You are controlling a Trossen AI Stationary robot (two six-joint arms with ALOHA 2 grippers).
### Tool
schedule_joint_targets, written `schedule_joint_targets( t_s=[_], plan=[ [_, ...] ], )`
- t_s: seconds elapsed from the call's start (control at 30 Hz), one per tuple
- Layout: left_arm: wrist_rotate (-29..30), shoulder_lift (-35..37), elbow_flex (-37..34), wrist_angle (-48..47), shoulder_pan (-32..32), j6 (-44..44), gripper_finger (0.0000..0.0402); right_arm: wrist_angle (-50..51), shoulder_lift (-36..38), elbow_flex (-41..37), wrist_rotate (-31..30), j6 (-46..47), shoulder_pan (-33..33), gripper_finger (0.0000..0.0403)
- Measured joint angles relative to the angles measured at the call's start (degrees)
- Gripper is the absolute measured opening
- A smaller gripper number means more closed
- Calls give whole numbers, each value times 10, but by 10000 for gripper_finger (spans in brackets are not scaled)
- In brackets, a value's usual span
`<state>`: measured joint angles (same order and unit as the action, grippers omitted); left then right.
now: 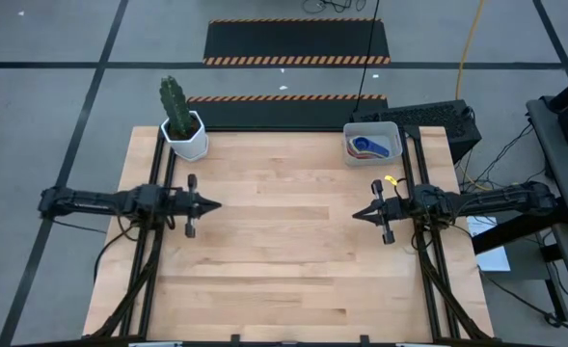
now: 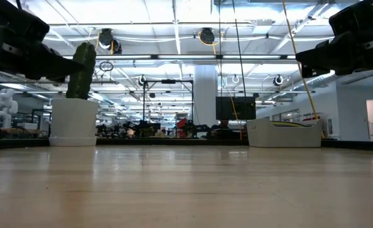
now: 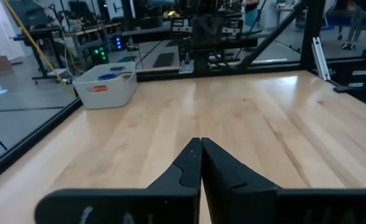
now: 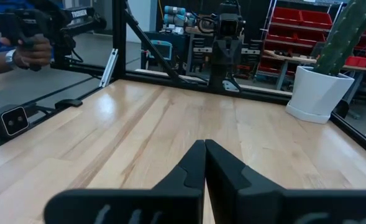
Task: Nest measuring cups in basket
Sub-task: Return to Home Position
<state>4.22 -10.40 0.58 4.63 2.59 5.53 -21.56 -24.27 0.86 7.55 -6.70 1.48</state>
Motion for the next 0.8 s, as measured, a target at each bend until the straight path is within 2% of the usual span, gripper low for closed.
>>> schedule_joint_targets(
  t_s=[0.3, 0.63, 0.8],
  plan=[
    [-12, 104, 1, -34, 0, 27, 7, 0, 0, 0, 0, 0, 0, 0],
    [-14, 102, 2, -37, -28, 13, 14, 0, -1, 0, 0, 0, 0, 0],
    [-14, 96, 2, -39, -37, 4, 4, 0, -1, 0, 0, 0, 0, 0]
  ],
)
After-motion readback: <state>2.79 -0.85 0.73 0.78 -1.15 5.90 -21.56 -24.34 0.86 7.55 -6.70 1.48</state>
